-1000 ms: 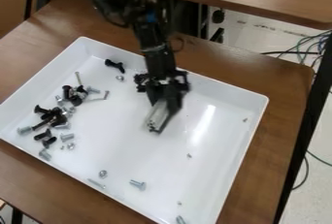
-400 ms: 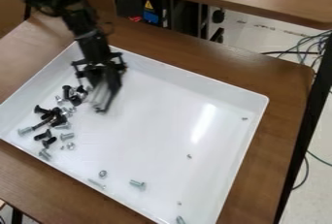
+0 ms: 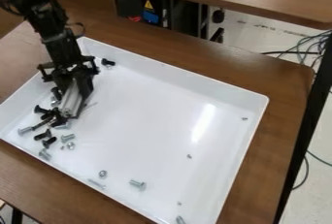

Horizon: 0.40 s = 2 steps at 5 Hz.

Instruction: Sweep into pile

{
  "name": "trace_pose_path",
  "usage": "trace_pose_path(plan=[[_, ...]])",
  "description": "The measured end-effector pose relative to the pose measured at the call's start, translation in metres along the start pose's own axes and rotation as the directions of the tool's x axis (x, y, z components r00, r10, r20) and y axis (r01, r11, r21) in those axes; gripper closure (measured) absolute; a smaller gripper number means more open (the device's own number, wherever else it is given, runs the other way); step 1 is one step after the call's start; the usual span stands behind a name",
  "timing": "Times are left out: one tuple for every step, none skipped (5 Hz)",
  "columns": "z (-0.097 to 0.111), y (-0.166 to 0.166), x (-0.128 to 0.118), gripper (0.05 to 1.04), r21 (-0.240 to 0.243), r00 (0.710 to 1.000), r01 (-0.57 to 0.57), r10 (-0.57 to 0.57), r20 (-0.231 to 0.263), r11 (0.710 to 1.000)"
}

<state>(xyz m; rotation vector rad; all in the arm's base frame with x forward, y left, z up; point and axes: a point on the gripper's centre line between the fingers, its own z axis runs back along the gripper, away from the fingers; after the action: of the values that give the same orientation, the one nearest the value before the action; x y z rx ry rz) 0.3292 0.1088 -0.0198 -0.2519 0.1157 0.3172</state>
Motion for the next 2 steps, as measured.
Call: trace_pose_path(plan=[[0.012,-0.023,-0.014,0.721,0.03,0.997,0.037,-0.039,0.068,0.999],[0.014,-0.057,-0.023,0.721,0.032,0.989,0.088,-0.091,0.114,0.996]])
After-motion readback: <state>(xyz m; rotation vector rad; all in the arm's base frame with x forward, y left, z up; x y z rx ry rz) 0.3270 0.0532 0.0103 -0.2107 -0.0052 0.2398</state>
